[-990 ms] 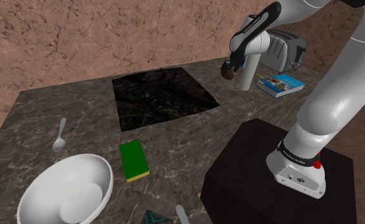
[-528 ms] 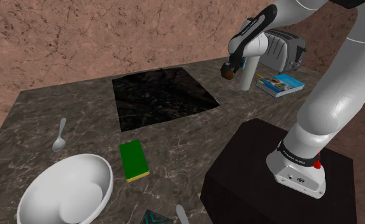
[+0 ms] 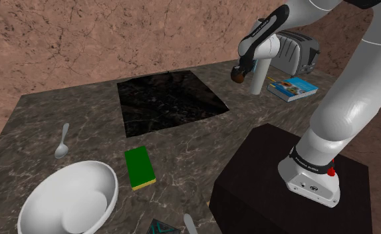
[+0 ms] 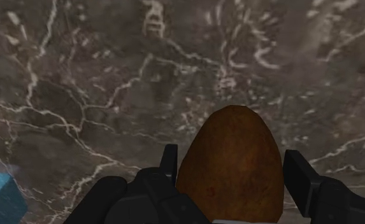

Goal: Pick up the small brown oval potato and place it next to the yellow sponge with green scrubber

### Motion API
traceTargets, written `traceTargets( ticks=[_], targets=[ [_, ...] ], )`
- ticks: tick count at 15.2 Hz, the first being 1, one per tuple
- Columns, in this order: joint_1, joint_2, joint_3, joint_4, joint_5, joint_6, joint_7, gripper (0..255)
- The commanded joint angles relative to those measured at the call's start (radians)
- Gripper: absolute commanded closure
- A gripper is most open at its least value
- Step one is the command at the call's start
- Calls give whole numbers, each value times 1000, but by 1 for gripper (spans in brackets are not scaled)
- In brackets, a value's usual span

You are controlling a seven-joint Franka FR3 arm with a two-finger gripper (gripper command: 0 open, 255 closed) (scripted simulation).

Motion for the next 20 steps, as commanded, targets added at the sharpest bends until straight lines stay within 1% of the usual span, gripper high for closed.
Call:
traceTargets(
  ticks=[1, 5, 12, 20],
  targets=[
    [0, 3, 0, -2, 0, 0, 0, 255],
    [1, 1, 0, -3, -2, -1, 3, 255],
    [2, -75, -6, 21, -58, -97, 44, 255],
    [0, -149, -3, 63, -98, -208, 72, 255]
  ],
)
